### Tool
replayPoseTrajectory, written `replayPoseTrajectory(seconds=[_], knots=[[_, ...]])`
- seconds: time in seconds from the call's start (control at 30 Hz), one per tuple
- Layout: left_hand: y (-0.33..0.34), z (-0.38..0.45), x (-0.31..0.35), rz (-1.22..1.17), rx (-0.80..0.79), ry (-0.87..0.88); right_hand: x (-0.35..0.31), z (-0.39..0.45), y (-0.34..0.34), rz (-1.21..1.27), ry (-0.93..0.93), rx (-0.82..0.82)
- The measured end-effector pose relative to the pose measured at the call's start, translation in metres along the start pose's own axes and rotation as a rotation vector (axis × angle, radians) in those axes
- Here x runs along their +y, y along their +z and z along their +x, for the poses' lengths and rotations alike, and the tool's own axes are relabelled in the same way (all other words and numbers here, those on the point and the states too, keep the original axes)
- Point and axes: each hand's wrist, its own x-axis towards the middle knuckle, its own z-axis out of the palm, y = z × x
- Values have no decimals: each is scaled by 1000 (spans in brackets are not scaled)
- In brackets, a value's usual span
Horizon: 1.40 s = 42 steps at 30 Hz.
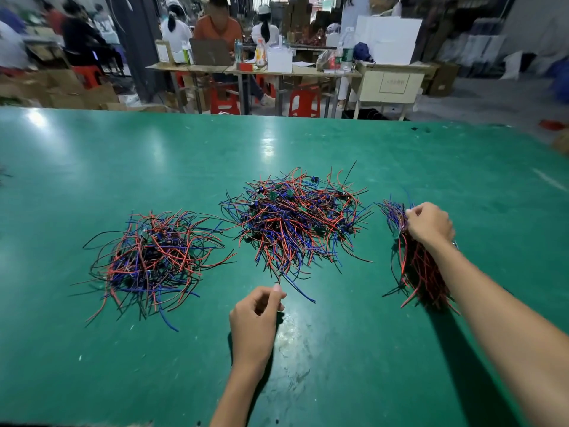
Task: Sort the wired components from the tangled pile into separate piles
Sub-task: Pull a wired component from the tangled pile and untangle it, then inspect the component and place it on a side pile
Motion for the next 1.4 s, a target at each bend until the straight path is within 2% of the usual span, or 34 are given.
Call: replayPoseTrajectory(seconds=[0.1, 0.23, 0.3, 0.37, 0.57, 0.6, 0.67, 0.77, 0.87, 0.97, 1.2, 1.33, 1.4], knots=[[0, 0, -1, 3, -10, 1, 2, -2, -4, -144, -124, -70], [0, 0, -1, 21, -16, 9, -1, -24, 10, -222, -429, 41], [0, 0, -1, 21, -18, 5, -1, -32, 23, -296, -576, -62], [-1, -1, -1, 22, -20, 1, 2, -35, 32, -427, -609, -172], [-2, -1, 0, 26, -29, -3, 15, -21, 23, -673, -532, -149], [-2, -1, -1, 27, -29, -2, 14, -20, 21, -650, -537, -109], [-1, 0, -1, 30, -29, 0, 6, -22, 21, -439, -544, -82], [0, 0, -1, 25, -32, -6, -19, -39, 29, -37, -571, -271], [0, 0, -2, 22, -33, -3, -33, -58, 49, -77, -595, -342], [0, -1, -1, -7, -32, -5, -34, -75, 68, -3, -536, -229], [2, 1, 1, 55, -7, 80, -23, -122, 62, 220, -740, 89], [17, -3, 5, 226, -156, 243, -15, -167, 57, 321, -767, 208], [28, -7, 9, 165, -236, 234, -11, -187, 57, 375, -798, 252]])
